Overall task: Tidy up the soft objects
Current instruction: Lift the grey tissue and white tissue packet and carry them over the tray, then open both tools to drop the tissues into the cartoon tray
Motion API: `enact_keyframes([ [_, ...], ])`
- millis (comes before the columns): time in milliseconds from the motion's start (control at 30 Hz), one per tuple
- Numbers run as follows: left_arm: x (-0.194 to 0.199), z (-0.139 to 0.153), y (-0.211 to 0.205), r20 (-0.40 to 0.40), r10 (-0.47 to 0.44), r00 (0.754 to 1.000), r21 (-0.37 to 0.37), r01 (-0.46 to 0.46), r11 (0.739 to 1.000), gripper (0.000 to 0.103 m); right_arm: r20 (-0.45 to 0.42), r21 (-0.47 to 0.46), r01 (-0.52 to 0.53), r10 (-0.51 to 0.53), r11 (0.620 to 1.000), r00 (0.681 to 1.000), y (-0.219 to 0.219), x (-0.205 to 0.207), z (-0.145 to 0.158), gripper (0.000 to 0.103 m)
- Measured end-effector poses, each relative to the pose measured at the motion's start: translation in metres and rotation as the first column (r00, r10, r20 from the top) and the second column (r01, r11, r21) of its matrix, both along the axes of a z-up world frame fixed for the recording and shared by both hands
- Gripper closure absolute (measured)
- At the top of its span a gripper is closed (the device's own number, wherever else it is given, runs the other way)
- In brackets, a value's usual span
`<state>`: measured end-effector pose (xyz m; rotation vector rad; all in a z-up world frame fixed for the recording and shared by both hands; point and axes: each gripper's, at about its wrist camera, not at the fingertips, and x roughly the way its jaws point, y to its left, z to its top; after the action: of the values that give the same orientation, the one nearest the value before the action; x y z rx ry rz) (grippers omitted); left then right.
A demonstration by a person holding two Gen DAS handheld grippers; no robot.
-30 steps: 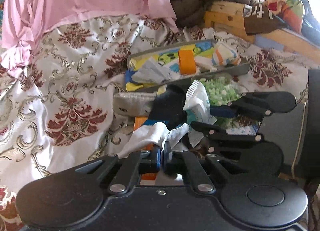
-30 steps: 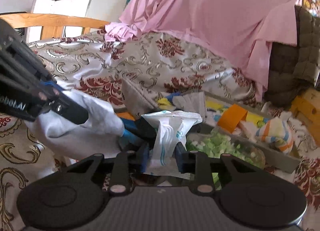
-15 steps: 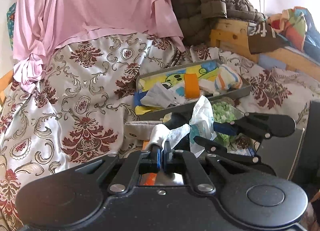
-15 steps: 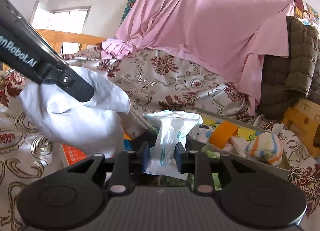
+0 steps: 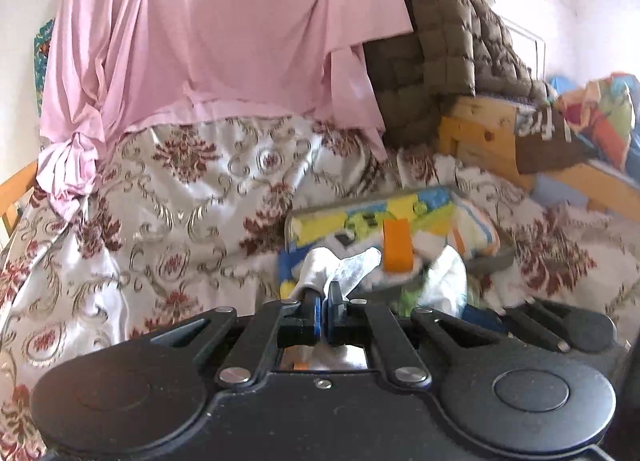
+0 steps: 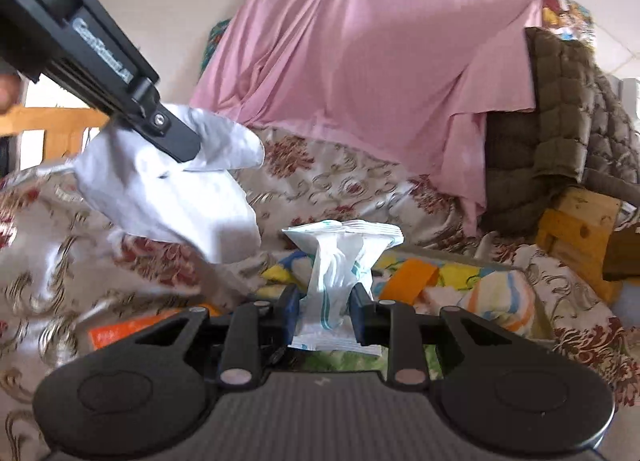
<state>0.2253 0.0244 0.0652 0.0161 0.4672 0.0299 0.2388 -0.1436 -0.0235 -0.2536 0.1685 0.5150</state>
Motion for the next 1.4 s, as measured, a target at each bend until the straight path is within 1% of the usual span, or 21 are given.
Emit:
enact_keyframes([
  [100, 0.017, 0.005, 0.000, 0.032, -0.006, 0.999, -0.011, 0.007, 1.000, 0.101, -0.011, 0.048, 0.025, -0.024, 0.999, 1.000, -0.009, 0.016, 0.009, 0.073],
  [200, 0.038, 0.006, -0.001, 0.078, -0.007, 0.997, -0.035, 0.010, 0.999, 0.101, -0.014, 0.091, 0.077, -0.076, 0.993, 0.997, -0.018, 0.041, 0.018, 0.073],
  [267, 0.055, 0.005, -0.001, 0.110, -0.011, 0.994, -0.073, 0.019, 0.997, 0.100, -0.025, 0.125, 0.115, -0.113, 0.985, 0.993, -0.028, 0.060, 0.023, 0.073],
  [333, 0.075, 0.002, -0.003, 0.140, -0.023, 0.990, -0.107, 0.038, 0.994, 0.100, -0.059, 0.160, 0.160, -0.153, 0.974, 0.987, -0.040, 0.083, 0.026, 0.073],
  [433, 0.109, -0.004, -0.010, 0.152, -0.041, 0.988, -0.145, 0.063, 0.987, 0.100, -0.096, 0.200, 0.213, -0.197, 0.957, 0.976, -0.054, 0.117, 0.026, 0.073],
  [500, 0.129, -0.011, -0.018, 0.152, -0.055, 0.987, -0.151, 0.079, 0.985, 0.100, -0.106, 0.211, 0.227, -0.209, 0.951, 0.972, -0.059, 0.133, 0.025, 0.073],
  [567, 0.148, -0.020, -0.025, 0.146, -0.070, 0.987, -0.153, 0.092, 0.984, 0.100, -0.116, 0.204, 0.232, -0.212, 0.951, 0.970, -0.061, 0.146, 0.021, 0.073],
  [667, 0.174, -0.034, -0.028, 0.123, -0.077, 0.989, -0.176, 0.098, 0.979, 0.100, -0.164, 0.192, 0.216, -0.185, 0.957, 0.969, -0.061, 0.162, 0.011, 0.073],
  [733, 0.188, -0.045, -0.027, 0.099, -0.079, 0.992, -0.198, 0.097, 0.975, 0.099, -0.168, 0.165, 0.196, -0.168, 0.967, 0.971, -0.055, 0.166, 0.003, 0.073],
  [833, 0.200, -0.059, -0.024, 0.071, -0.090, 0.993, -0.218, 0.104, 0.970, 0.099, -0.191, 0.151, 0.178, -0.148, 0.972, 0.970, -0.047, 0.173, -0.005, 0.073],
  [967, 0.206, -0.077, -0.018, 0.017, -0.092, 0.996, -0.227, 0.093, 0.969, 0.098, -0.228, 0.151, 0.154, -0.117, 0.977, 0.967, -0.038, 0.177, -0.008, 0.073],
  [1100, 0.211, -0.090, -0.013, -0.039, -0.068, 0.997, -0.205, 0.058, 0.977, 0.098, -0.241, 0.127, 0.149, -0.116, 0.981, 0.964, -0.034, 0.179, -0.007, 0.073],
  [1167, 0.214, -0.095, -0.011, -0.077, -0.049, 0.996, -0.205, 0.033, 0.978, 0.096, -0.250, 0.119, 0.146, -0.113, 0.982, 0.962, -0.034, 0.180, -0.007, 0.071],
  [1200, 0.215, -0.097, -0.010, -0.103, -0.040, 0.994, -0.207, 0.018, 0.978, 0.093, -0.256, 0.112, 0.145, -0.113, 0.983, 0.960, -0.033, 0.180, -0.008, 0.070],
  [1233, 0.216, -0.100, -0.009, -0.124, -0.032, 0.992, -0.208, 0.006, 0.978, 0.091, -0.265, 0.108, 0.145, -0.112, 0.984, 0.958, -0.033, 0.181, -0.009, 0.067],
  [1267, 0.218, -0.102, -0.008, -0.141, -0.023, 0.990, -0.207, -0.007, 0.978, 0.091, -0.271, 0.107, 0.145, -0.112, 0.984, 0.956, -0.033, 0.182, -0.009, 0.066],
  [1333, 0.219, -0.105, -0.006, -0.167, -0.021, 0.986, -0.213, -0.015, 0.977, 0.088, -0.280, 0.111, 0.147, -0.111, 0.983, 0.954, -0.034, 0.183, -0.009, 0.065],
  [1400, 0.218, -0.107, -0.006, -0.182, -0.027, 0.983, -0.220, -0.014, 0.975, 0.088, -0.292, 0.107, 0.149, -0.112, 0.983, 0.950, -0.034, 0.184, -0.011, 0.063],
])
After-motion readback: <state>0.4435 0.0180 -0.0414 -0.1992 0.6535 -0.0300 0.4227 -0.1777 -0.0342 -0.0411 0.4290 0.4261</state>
